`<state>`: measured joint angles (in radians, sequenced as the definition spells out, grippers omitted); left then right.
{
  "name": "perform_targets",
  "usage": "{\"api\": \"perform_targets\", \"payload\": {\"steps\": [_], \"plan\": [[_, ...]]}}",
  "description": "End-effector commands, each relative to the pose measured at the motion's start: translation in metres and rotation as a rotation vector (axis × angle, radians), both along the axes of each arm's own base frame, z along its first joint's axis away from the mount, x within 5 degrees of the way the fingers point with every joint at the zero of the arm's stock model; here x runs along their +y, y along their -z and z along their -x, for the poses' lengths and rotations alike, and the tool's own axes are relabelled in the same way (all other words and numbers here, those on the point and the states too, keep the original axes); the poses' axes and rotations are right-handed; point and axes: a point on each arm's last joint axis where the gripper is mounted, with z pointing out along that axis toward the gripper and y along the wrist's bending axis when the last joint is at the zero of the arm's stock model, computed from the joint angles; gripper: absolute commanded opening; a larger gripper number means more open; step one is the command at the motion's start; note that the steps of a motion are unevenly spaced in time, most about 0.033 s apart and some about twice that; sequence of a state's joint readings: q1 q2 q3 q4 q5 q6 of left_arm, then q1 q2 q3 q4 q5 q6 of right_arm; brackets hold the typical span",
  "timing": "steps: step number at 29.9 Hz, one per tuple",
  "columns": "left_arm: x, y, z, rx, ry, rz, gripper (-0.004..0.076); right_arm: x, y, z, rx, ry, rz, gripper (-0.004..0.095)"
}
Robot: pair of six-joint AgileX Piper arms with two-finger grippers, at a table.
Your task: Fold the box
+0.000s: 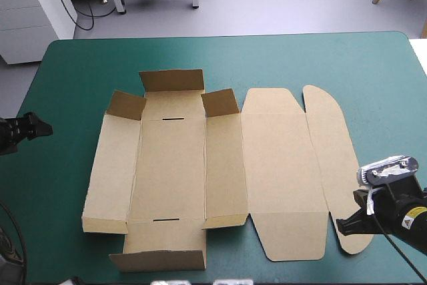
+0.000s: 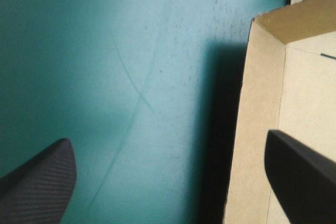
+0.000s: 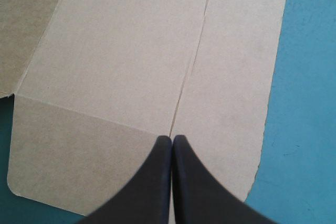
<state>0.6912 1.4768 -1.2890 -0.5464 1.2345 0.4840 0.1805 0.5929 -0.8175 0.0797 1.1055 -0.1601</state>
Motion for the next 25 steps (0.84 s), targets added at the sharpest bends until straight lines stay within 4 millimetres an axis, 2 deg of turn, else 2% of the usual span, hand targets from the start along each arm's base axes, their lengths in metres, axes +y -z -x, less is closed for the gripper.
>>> {"api": "perform_targets", "payload": {"steps": [1,7,11,18,25], "plan": [[-0.005,0.005,0.002,0.004,0.007,0.056,0.0724,0.000,-0.010,-0.003,-0.076,-0.006,0.007,-0.0019],[-0.006,0.044,0.003,0.100,0.041,0.132,0.0724,0.000,-0.010,-0.003,-0.076,-0.006,0.007,-0.0019],[-0.009,0.061,0.006,0.127,0.054,0.153,0.0724,0.000,-0.010,-0.003,-0.076,-0.006,0.007,-0.0019],[-0.019,0.074,0.009,0.164,0.100,0.182,0.0724,0.000,-0.010,-0.003,-0.078,-0.006,0.007,-0.0019],[-0.052,0.085,0.008,0.187,0.281,0.242,0.0724,0.000,-0.010,-0.003,-0.080,-0.005,0.007,-0.0019]]}}
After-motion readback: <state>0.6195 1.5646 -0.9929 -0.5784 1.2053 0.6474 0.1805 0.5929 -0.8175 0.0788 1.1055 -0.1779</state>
